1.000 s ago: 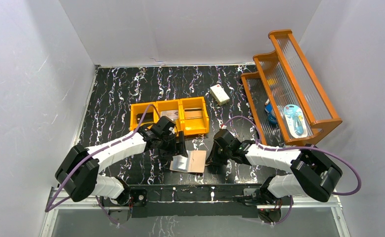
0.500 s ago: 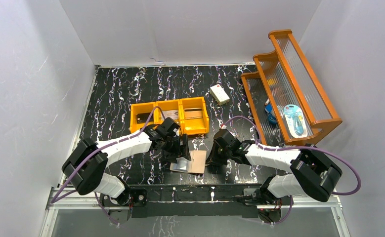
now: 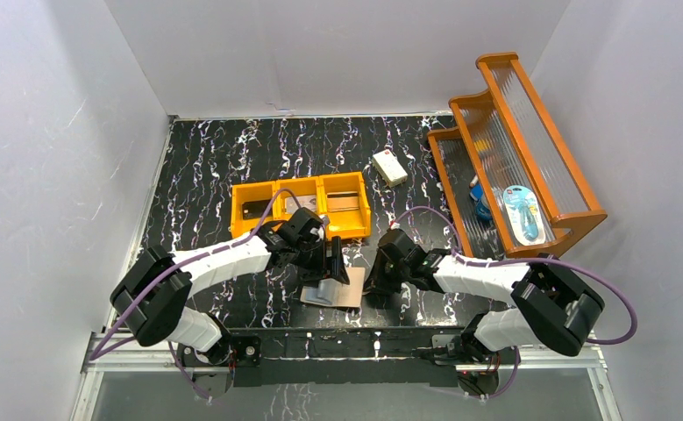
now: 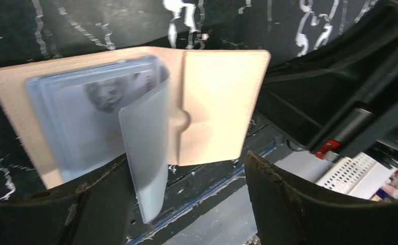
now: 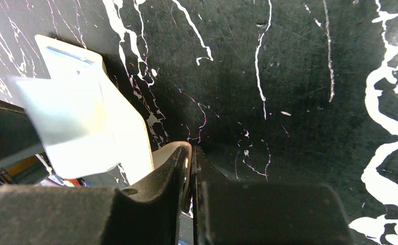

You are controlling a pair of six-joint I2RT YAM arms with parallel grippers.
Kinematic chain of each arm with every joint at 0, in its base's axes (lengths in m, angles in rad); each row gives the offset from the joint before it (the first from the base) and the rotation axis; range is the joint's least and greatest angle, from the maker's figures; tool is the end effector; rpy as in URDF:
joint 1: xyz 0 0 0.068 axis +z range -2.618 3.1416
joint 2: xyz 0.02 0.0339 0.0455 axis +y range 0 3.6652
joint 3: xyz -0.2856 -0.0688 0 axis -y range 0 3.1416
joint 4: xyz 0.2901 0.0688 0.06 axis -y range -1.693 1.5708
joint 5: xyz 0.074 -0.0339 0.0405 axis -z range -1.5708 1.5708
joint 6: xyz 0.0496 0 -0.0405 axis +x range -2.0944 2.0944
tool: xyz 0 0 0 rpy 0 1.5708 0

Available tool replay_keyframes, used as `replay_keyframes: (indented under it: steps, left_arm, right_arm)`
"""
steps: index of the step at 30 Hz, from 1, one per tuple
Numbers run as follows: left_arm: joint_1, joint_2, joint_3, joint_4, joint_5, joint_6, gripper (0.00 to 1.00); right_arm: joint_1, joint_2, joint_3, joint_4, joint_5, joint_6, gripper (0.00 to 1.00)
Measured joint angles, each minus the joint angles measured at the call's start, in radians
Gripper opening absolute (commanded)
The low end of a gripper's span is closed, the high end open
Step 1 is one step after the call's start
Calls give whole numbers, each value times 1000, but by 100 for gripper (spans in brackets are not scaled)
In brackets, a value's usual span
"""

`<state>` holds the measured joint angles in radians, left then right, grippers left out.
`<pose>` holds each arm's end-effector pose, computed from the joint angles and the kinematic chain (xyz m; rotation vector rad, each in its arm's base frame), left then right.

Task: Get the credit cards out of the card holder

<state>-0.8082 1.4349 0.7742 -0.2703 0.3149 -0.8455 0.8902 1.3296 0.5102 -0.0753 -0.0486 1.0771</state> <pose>0.2096 -0.2416 0.1686 0.0940 2.7723 -0.9730 0.1686 0.2121 0.1234 0.2279 2.6781 0.8228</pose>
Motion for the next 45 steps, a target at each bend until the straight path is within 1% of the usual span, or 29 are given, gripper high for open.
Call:
replay_keyframes:
  steps: [3, 8, 12, 13, 14, 16, 20, 25, 28, 30, 32, 35, 39, 45]
  left_arm:
    - [-6, 0, 1, 44, 36, -3, 72]
    - [-16, 4, 5, 90, 73, -3, 70]
    - [-34, 35, 21, 129, 105, -3, 66]
    - [-41, 44, 27, 135, 110, -3, 64]
    - [-51, 55, 37, 142, 114, -3, 63]
    - [-68, 74, 54, 156, 116, -4, 62]
    - [-87, 85, 61, 166, 113, -7, 58]
    - [-91, 96, 50, 172, 91, -22, 55]
    - [-92, 108, 33, 172, 80, -29, 51]
    - [-95, 124, 28, 172, 74, -29, 48]
    - [-100, 135, 21, 172, 68, -30, 46]
    - [-110, 146, 17, 168, 62, -34, 41]
    - [-120, 146, 17, 166, 57, -34, 34]
    - [-126, 146, 17, 154, 44, -33, 33]
  right_arm:
    - [0, 1, 0, 3, -3, 0, 20]
    - [0, -1, 0, 5, -4, 2, 28]
    - [0, -16, 0, -5, -2, 4, 31]
    - [0, -23, -1, -10, 0, 5, 32]
    - [0, -32, -1, -16, 3, 8, 35]
    - [0, -54, -1, -32, 13, 16, 37]
    - [0, -125, -1, -95, 63, 36, 37]
    - [0, -265, -1, -203, 162, 84, 37]
    - [0, -354, -3, -230, 196, 103, 33]
    - [0, -398, -5, -227, 200, 107, 29]
    - [0, -428, -10, -207, 196, 108, 28]
    - [0, -420, -10, -180, 179, 105, 26]
    - [0, -344, 5, -161, 150, 97, 25]
    - [-1, -222, 45, -117, 89, 75, 24]
